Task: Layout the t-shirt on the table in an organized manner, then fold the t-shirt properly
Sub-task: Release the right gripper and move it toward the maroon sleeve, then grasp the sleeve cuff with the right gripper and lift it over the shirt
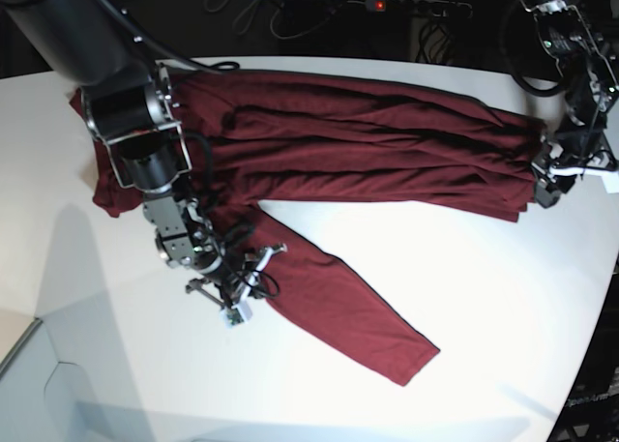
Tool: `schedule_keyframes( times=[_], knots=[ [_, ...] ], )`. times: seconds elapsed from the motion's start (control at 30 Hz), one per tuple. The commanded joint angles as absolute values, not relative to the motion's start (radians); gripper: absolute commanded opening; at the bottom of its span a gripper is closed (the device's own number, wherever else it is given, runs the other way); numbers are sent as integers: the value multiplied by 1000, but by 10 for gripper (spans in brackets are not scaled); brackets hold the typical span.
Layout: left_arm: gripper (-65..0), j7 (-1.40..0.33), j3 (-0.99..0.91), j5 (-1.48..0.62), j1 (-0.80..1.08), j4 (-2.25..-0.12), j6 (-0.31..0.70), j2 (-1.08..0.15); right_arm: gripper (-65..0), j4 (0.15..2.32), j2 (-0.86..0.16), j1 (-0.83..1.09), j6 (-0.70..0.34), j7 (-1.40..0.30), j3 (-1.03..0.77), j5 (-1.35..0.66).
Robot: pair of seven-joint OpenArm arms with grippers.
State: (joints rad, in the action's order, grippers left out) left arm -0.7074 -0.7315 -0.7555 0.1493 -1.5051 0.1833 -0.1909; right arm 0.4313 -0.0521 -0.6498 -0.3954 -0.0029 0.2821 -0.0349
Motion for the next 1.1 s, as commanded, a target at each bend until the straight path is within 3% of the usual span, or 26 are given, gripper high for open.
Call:
schedule_keyframes(
  times=[0.0,0.17,0.87,1.07],
  knots=[
    [-271,-694,-734,-766,137,-1518,191,-206,-650,440,-50,-668,-404,-28,283,-35],
    [-271,-694,-736,-766,131,-1518,191,-206,-650,538,-41,-651,-410,-38,283,-36],
    [-271,-694,-737,-771,128,-1518,191,-209,-650,1534,-42,-177,-412,-318,285,-36],
    [-271,-694,-737,-773,127,-1521,191,-209,-650,1719,-44,-22,-412,-334,332,-36]
  ],
)
